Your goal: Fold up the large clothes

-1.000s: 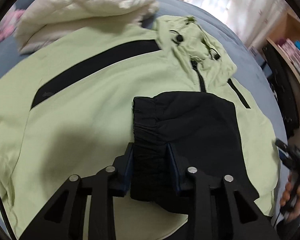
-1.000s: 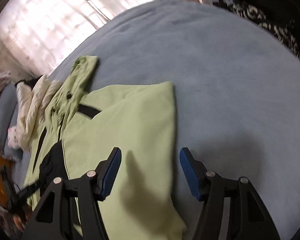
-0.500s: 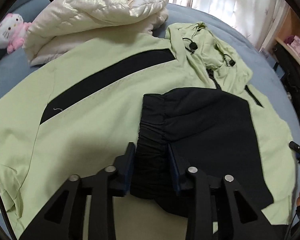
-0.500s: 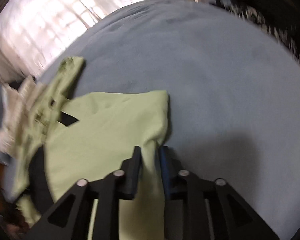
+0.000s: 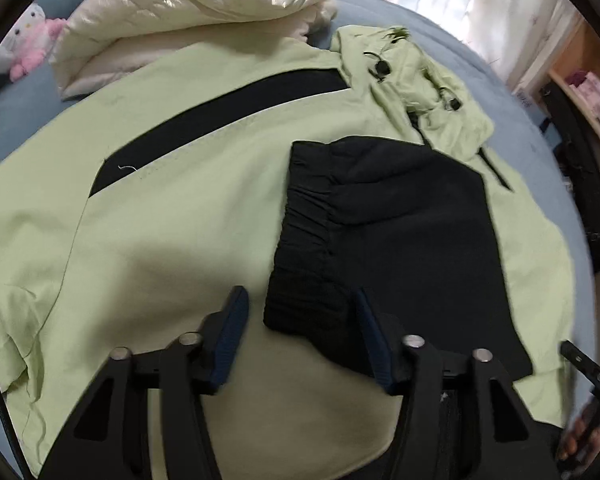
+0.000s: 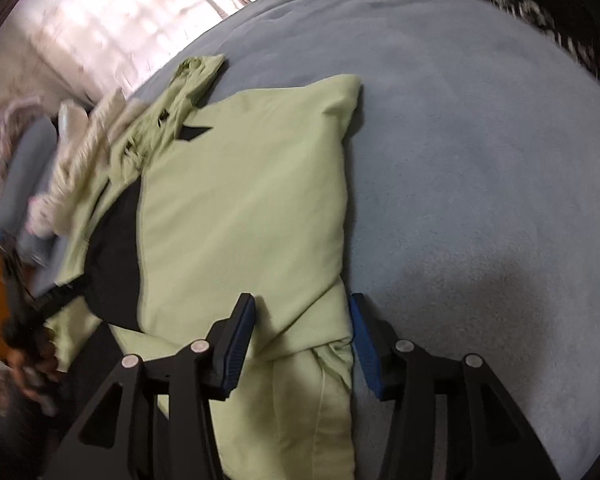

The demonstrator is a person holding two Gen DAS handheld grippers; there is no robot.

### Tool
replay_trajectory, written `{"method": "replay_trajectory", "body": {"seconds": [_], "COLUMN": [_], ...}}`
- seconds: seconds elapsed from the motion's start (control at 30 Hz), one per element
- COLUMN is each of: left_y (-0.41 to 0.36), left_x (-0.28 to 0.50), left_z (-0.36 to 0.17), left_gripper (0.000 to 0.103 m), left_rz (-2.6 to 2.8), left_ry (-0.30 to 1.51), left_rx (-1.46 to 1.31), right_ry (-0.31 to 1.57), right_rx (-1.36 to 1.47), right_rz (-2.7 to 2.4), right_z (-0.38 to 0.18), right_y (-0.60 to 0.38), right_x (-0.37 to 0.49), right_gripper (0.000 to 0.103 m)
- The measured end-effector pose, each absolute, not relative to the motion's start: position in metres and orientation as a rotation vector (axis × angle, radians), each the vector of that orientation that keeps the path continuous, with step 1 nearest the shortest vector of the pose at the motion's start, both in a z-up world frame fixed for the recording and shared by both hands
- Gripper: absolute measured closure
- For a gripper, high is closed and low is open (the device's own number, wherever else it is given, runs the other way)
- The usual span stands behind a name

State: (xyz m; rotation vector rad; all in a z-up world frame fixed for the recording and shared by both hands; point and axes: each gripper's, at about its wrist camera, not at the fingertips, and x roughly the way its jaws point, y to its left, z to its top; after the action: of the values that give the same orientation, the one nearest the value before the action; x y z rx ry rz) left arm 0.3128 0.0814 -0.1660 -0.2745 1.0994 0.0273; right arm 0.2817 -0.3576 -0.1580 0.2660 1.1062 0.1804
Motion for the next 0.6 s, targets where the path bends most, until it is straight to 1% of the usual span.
{"method": "replay_trajectory", "body": {"seconds": [0.03,0.07,0.13,0.17,0.23,0.27,0.3,0.33,0.4,0.43,0.5,0.6], "left_y": [0.077,0.073,0.067,0.064,0.059,0.059,0.059,0.060,0.065,0.066,0.067,0.059], "left_x": [0.313,0.311,0.307,0.305,0.303,0.301,0.300,0.298,0.293,0.290,0.283,0.283], "left_z": [-0.164,-0.161,-0.158,-0.160,-0.164,-0.162,-0.158,-0.153,-0.141,-0.136,-0.122,-0.112], "left_gripper": [0.070,0.072,0.072,0.072,0.071,0.070,0.068,0.066,0.053,0.051,0.051,0.051], "left_rz": [0.023,0.031,0.026,0.020,0.018,0.019,0.021,0.021,0.045,0.064,0.085,0.073], "left_ry": [1.102,1.093,1.075,1.079,1.087,1.090,1.096,1.098,1.086,1.066,1.004,0.962], "left_rx": [-0.254,-0.232,-0.181,-0.153,-0.103,-0.091,-0.093,-0.098,-0.097,-0.090,-0.068,-0.045], "right_ry": [1.102,1.087,1.044,1.052,1.102,1.109,1.107,1.098,1.047,1.007,0.948,0.943], "right_rx": [0.252,0.246,0.218,0.203,0.151,0.130,0.120,0.104,0.071,0.038,-0.018,-0.013], "right_rz": [0.185,0.177,0.143,0.130,0.105,0.085,0.065,0.038,0.004,-0.008,0.008,0.117], "right_z": [-0.156,-0.151,-0.143,-0.145,-0.156,-0.154,-0.150,-0.141,-0.123,-0.112,-0.096,-0.088], "right_y": [-0.357,-0.356,-0.355,-0.355,-0.351,-0.349,-0.348,-0.346,-0.342,-0.335,-0.315,-0.282], "right_x": [0.278,0.274,0.264,0.263,0.265,0.265,0.265,0.263,0.257,0.253,0.249,0.256], "right_gripper": [0.081,0.087,0.087,0.087,0.085,0.082,0.076,0.075,0.072,0.072,0.067,0.067]}}
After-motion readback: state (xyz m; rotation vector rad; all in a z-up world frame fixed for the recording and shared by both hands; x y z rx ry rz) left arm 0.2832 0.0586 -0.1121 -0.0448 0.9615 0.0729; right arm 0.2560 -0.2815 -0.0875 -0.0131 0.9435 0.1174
